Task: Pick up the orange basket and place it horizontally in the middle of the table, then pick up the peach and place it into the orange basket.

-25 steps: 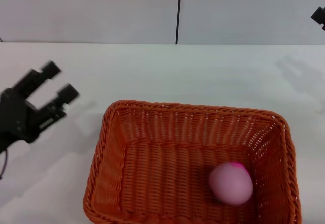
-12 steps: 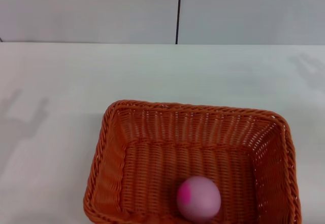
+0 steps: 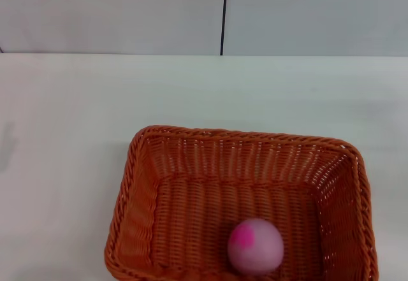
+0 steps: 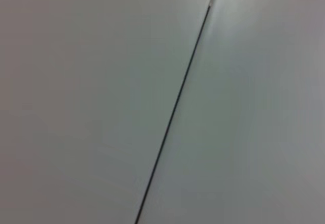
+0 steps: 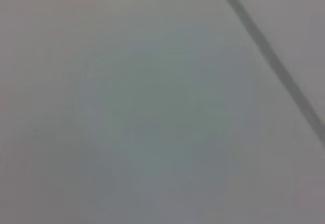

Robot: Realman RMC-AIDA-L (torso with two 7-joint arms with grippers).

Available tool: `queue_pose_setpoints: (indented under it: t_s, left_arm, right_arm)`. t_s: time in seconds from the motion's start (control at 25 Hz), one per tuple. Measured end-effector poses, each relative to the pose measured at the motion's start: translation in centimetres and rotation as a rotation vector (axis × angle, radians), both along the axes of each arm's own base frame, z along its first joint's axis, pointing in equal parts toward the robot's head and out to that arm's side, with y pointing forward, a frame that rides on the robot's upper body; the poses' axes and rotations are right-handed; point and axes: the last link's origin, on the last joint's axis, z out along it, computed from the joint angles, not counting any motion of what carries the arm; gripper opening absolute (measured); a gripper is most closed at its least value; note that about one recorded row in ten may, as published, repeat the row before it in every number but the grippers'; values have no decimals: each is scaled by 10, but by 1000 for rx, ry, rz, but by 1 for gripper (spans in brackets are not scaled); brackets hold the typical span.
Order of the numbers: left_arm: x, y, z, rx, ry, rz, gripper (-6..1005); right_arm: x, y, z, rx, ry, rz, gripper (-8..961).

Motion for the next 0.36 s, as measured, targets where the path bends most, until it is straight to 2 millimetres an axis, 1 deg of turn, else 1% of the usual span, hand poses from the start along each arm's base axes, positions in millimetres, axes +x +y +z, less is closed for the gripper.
queue_pose_setpoints:
  t_s: [0.12,0.36]
  left_arm:
    - [-2,1,0,7,-11,21,809]
    - [-3,5,0,17,-34,29,809]
  right_arm:
    - [12,-9,2,111,-32,-72,375]
    - [17,-13,4,166,-50,-111,375]
